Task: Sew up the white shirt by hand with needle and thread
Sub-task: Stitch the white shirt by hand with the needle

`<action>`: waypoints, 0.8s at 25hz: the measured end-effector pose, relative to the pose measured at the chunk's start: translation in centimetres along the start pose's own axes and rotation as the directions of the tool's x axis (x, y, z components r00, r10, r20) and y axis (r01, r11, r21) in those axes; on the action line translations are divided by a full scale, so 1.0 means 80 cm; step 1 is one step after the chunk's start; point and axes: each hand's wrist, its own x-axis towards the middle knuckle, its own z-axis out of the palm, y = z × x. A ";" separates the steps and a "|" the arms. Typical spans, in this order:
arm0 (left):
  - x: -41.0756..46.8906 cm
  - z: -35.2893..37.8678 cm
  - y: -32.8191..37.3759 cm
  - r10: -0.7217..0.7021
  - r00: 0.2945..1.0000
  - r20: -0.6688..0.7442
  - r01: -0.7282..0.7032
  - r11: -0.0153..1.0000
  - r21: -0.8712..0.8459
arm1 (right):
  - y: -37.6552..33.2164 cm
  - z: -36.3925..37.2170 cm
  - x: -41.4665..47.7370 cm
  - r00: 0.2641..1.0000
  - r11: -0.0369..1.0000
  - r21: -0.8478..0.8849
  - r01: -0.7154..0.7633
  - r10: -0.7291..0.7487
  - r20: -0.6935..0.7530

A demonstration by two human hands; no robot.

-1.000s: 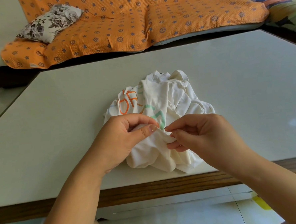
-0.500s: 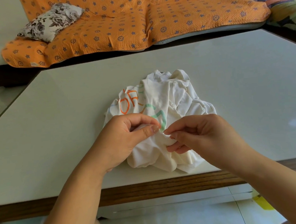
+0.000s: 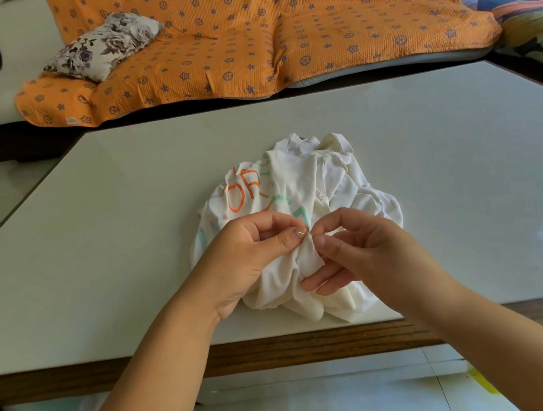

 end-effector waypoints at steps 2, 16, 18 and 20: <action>0.000 0.003 -0.001 -0.007 1.000 0.004 0.007 1.000 0.005 | 0.001 0.004 0.000 1.000 1.000 -0.021 0.001 -0.001 -0.009; 0.002 0.010 -0.006 -0.003 0.992 -0.129 0.032 0.976 0.216 | 0.009 0.020 0.006 0.991 0.970 -0.231 0.079 -0.101 -0.087; 0.002 0.010 -0.005 -0.003 0.991 -0.131 0.033 0.974 0.223 | 0.010 0.021 0.010 0.984 0.964 -0.250 0.093 -0.127 -0.124; 0.003 0.007 -0.006 0.009 0.988 -0.157 0.031 0.967 0.251 | 0.009 0.016 0.015 0.966 0.945 -0.308 0.106 -0.171 -0.192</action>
